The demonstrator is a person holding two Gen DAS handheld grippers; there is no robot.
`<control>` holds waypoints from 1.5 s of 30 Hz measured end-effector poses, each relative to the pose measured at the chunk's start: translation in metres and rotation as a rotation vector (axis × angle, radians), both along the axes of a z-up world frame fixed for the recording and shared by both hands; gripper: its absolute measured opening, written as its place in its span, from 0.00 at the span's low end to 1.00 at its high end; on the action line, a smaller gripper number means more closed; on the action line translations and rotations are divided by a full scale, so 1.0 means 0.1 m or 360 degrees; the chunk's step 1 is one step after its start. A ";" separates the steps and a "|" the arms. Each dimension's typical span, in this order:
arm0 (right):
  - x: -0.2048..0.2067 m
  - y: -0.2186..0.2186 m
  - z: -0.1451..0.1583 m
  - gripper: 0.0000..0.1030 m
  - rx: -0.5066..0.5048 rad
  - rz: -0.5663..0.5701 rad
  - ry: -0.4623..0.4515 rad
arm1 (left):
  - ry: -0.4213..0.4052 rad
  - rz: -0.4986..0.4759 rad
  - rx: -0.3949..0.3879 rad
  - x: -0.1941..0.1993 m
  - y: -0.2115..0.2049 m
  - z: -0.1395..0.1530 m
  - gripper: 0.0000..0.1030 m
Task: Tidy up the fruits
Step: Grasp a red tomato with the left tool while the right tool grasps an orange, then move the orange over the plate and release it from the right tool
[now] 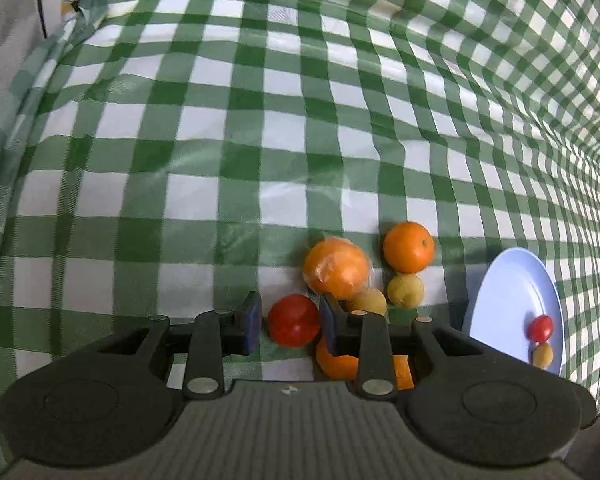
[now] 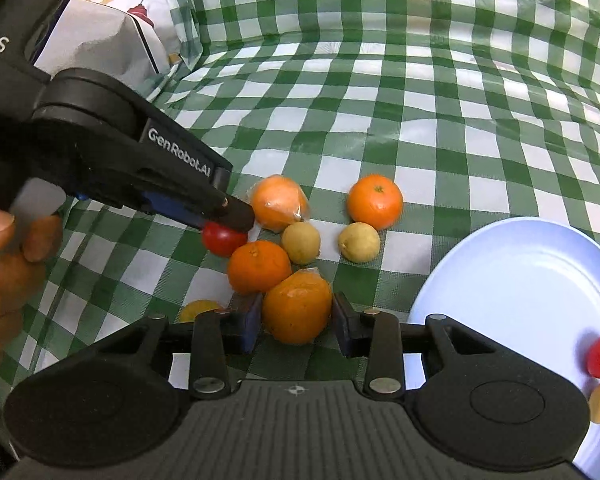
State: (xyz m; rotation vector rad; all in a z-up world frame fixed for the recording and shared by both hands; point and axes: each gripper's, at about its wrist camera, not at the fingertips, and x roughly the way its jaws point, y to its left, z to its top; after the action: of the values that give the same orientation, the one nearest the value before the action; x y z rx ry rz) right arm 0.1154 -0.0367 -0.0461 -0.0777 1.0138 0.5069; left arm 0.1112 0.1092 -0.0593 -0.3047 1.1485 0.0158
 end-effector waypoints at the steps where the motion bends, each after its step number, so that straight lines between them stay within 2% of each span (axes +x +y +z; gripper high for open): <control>1: 0.00 0.03 -0.01 0.38 -0.0004 -0.0002 0.0000 | 0.0009 -0.0011 0.0008 0.00 -0.02 -0.03 0.34; 7: 0.01 0.01 -0.03 0.38 -0.0036 -0.0012 0.0012 | 0.0007 -0.0019 0.0063 -0.03 -0.09 -0.05 0.31; 16: 0.00 -0.02 0.13 0.38 -0.0069 -0.0026 -0.0059 | -0.0122 -0.0017 0.0216 -0.12 -0.20 0.20 0.31; 32: -0.10 -0.42 0.46 0.38 -0.0038 -0.0121 -0.0222 | -0.0267 -0.0033 0.0235 -0.21 -0.38 0.41 0.31; 45: -0.08 -0.68 0.49 0.38 -0.0035 -0.0212 -0.0257 | -0.0309 -0.0079 0.0266 -0.16 -0.60 0.41 0.31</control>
State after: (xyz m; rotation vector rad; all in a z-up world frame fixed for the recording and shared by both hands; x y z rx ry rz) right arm 0.1078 -0.1046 0.0024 -0.0691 0.8600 0.3620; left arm 0.0956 0.0495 -0.0186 -0.1260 0.9547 0.0373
